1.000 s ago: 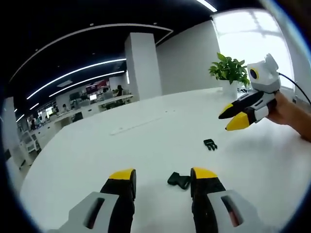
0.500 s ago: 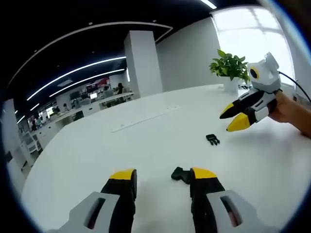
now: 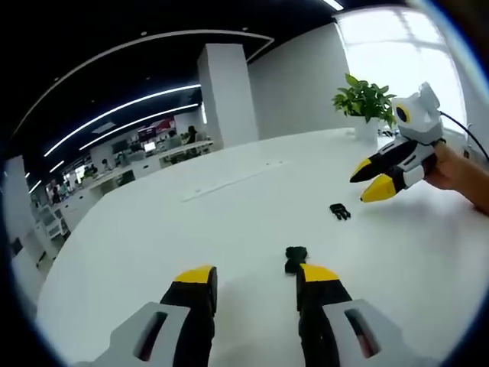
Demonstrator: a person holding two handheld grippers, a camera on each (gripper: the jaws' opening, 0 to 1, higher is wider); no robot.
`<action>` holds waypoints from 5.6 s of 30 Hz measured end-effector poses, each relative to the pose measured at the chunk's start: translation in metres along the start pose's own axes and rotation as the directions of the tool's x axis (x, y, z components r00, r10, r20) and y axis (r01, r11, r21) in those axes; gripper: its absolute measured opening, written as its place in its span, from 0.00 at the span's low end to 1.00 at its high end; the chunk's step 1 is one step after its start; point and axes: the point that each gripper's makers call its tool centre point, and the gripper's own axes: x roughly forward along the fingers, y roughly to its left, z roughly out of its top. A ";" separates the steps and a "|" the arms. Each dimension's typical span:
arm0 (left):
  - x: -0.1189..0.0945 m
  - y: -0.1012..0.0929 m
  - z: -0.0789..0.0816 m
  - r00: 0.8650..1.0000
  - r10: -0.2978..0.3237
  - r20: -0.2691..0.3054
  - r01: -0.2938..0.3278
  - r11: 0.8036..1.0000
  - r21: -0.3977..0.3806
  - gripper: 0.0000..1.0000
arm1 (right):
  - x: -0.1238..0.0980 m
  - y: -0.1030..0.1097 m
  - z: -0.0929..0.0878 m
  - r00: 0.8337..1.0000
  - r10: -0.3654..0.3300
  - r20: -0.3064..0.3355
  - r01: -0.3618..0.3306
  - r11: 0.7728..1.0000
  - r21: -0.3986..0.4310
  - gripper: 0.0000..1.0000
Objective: Snap the two parts of the plastic buckle together until the buckle closes and remains connected.
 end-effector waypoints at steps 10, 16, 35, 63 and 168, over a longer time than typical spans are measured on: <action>0.000 -0.003 0.003 0.999 -0.032 0.014 0.032 0.999 -0.014 0.41 | 0.007 0.005 -0.004 1.000 0.008 -0.011 -0.008 1.000 -0.010 0.33; 0.000 -0.004 0.005 0.999 -0.036 0.021 0.036 0.999 -0.019 0.41 | 0.017 0.011 -0.004 1.000 0.012 -0.007 -0.012 1.000 -0.016 0.34; 0.002 -0.008 0.005 0.998 -0.056 0.020 0.056 0.998 -0.013 0.41 | 0.035 0.024 0.007 0.999 0.023 0.048 -0.022 1.000 -0.009 0.31; 0.001 -0.001 0.001 0.999 -0.038 0.007 0.038 0.999 -0.020 0.41 | 0.033 0.054 0.007 0.990 0.135 0.031 -0.134 0.990 -0.048 0.23; 0.012 -0.034 0.000 0.950 -0.311 0.027 0.312 0.950 -0.016 0.13 | 0.039 0.054 0.011 0.977 0.194 0.089 -0.187 0.979 -0.081 0.13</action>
